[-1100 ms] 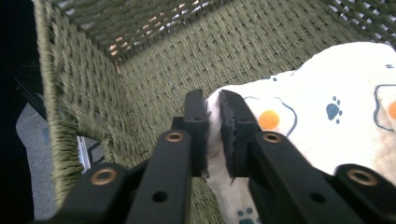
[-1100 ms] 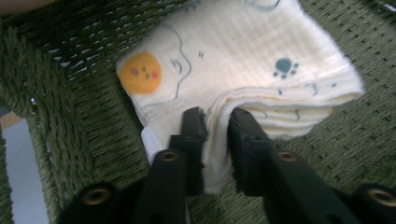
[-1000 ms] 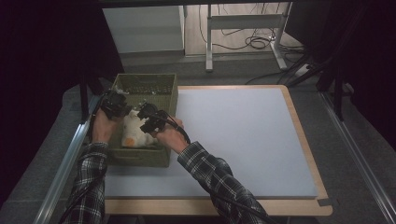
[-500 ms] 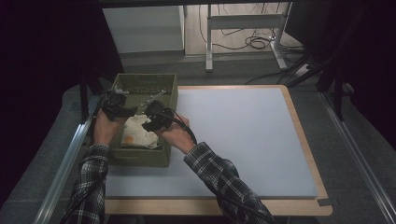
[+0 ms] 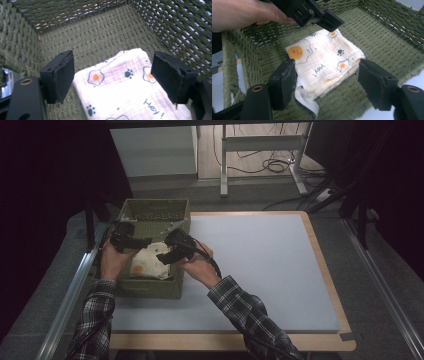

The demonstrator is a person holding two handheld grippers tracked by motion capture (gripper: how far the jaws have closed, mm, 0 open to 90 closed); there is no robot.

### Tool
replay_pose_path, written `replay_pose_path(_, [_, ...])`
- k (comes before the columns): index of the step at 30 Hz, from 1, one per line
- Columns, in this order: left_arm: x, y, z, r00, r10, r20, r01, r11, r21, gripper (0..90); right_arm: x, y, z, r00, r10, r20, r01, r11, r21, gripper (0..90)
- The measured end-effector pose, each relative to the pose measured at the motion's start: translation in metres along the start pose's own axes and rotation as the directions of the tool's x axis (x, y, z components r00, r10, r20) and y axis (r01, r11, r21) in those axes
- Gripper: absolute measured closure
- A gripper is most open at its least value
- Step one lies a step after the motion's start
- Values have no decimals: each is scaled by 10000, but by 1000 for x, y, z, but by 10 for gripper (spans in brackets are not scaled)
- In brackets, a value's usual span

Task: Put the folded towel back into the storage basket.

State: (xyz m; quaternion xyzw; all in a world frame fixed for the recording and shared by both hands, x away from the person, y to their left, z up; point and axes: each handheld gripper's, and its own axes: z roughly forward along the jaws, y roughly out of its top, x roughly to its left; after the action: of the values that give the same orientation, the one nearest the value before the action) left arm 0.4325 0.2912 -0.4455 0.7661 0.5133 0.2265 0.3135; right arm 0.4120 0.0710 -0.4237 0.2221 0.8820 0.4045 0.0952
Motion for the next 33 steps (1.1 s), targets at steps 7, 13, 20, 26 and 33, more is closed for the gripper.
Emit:
replay_pose_path(7, [-8, 2, -4, 9990, -103, 433, 114, 9996, -250, 121, -6, -10, -16, 10000, 34, -27, -35, 10000, -87, 225])
replay_pose_path(13, [-21, 7, -5, 9963, 5, 865, 16, 9997, -240, 80, -13, -20, -30, 9999, -26, -146, 25, 10000, -41, 190])
replay_pose_path(20, [-36, 15, -5, 9935, 206, 1117, -181, 9995, -240, 40, -20, -29, -47, 9998, 53, -176, -57, 9997, -234, 152])
replay_pose_path(26, [-46, 19, -4, 9915, 156, 1289, -121, 9995, -280, 27, -25, -41, -57, 9997, -13, -235, 9, 9998, -209, 121])
replay_pose_path(33, [-55, 21, -2, 9885, 142, 1507, -78, 9990, -429, 3, -36, -58, -66, 9996, 163, -217, -167, 9996, -215, 98])
